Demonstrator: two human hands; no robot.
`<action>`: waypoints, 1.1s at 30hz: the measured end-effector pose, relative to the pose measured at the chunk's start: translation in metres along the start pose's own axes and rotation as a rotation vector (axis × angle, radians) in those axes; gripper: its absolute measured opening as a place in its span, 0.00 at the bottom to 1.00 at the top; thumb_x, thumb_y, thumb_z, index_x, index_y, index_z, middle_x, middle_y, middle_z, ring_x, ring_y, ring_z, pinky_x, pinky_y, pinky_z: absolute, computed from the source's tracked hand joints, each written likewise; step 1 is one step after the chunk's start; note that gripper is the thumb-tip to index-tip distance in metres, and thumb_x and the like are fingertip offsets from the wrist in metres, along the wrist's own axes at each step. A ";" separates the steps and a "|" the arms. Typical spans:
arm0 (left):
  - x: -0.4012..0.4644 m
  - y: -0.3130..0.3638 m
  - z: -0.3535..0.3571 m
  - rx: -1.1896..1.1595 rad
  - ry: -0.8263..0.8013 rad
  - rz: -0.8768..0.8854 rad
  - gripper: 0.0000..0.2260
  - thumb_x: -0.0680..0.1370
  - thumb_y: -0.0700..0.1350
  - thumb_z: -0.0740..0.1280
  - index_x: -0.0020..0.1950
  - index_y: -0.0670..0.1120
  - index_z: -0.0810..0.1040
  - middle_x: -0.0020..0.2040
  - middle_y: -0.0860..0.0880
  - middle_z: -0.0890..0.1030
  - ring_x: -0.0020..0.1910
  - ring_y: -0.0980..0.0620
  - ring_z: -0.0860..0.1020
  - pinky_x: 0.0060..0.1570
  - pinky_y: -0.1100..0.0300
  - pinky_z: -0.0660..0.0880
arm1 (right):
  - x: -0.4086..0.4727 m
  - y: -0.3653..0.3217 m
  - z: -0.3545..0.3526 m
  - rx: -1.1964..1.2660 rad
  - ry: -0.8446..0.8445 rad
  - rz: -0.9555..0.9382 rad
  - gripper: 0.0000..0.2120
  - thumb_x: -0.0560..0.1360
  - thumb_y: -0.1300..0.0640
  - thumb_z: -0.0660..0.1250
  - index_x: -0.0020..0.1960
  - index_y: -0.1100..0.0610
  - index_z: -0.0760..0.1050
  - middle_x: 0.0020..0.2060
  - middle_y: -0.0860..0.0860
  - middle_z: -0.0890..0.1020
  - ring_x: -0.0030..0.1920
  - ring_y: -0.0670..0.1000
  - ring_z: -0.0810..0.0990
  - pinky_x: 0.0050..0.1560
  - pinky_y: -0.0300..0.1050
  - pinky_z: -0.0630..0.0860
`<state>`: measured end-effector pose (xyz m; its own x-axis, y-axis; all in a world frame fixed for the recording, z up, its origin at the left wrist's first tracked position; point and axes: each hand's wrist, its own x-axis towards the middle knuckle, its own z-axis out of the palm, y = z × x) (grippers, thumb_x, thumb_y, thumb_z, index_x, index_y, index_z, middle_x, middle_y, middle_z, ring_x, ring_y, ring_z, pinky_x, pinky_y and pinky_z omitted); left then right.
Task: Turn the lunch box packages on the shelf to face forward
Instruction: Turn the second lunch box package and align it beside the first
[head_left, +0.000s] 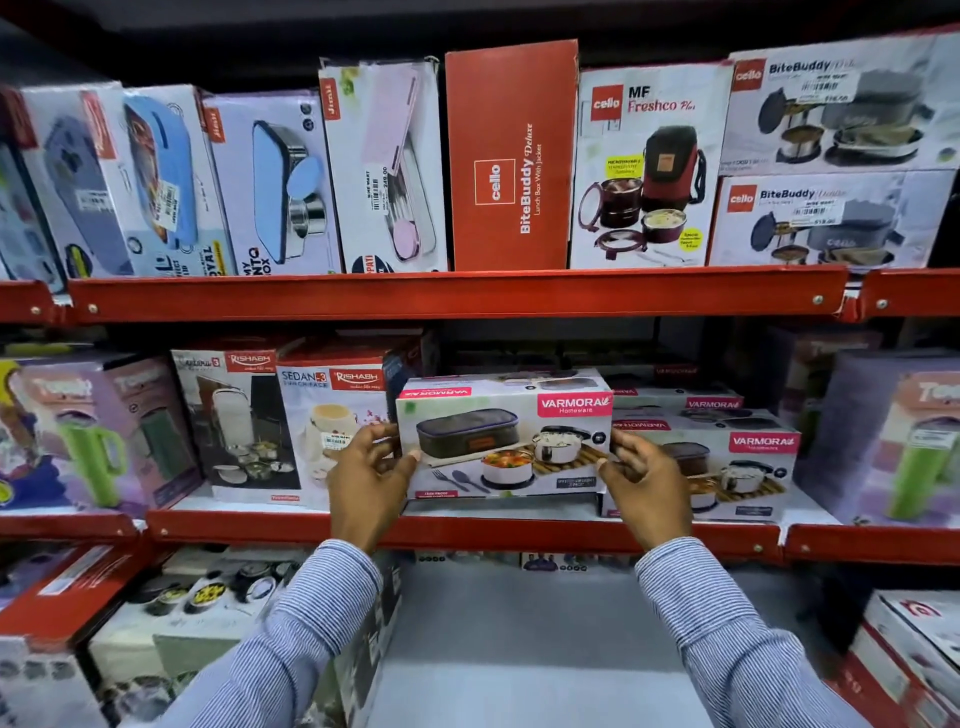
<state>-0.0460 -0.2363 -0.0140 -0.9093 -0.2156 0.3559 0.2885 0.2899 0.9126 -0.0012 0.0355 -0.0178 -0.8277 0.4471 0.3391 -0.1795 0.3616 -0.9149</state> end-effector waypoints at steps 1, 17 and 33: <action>-0.001 -0.001 0.001 0.032 0.012 0.012 0.15 0.74 0.42 0.74 0.60 0.47 0.79 0.53 0.49 0.86 0.48 0.53 0.84 0.56 0.51 0.81 | 0.000 0.002 0.001 -0.014 -0.008 0.006 0.22 0.73 0.64 0.69 0.67 0.56 0.73 0.62 0.55 0.81 0.54 0.48 0.79 0.54 0.41 0.74; 0.002 -0.034 0.023 0.178 -0.126 -0.010 0.26 0.74 0.34 0.70 0.73 0.43 0.72 0.60 0.49 0.83 0.53 0.53 0.82 0.61 0.55 0.77 | 0.007 0.034 0.031 -0.126 -0.088 0.130 0.24 0.75 0.65 0.65 0.71 0.58 0.69 0.69 0.57 0.75 0.62 0.55 0.78 0.58 0.41 0.71; 0.001 -0.057 0.028 0.232 -0.158 -0.031 0.31 0.74 0.38 0.72 0.75 0.47 0.67 0.66 0.44 0.81 0.61 0.46 0.81 0.64 0.50 0.77 | 0.007 0.055 0.034 -0.136 -0.097 0.133 0.24 0.74 0.66 0.66 0.69 0.59 0.70 0.64 0.58 0.78 0.64 0.53 0.78 0.60 0.39 0.70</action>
<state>-0.0716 -0.2264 -0.0713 -0.9573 -0.0853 0.2761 0.1998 0.4948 0.8457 -0.0345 0.0310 -0.0732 -0.8880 0.4193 0.1887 0.0027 0.4150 -0.9098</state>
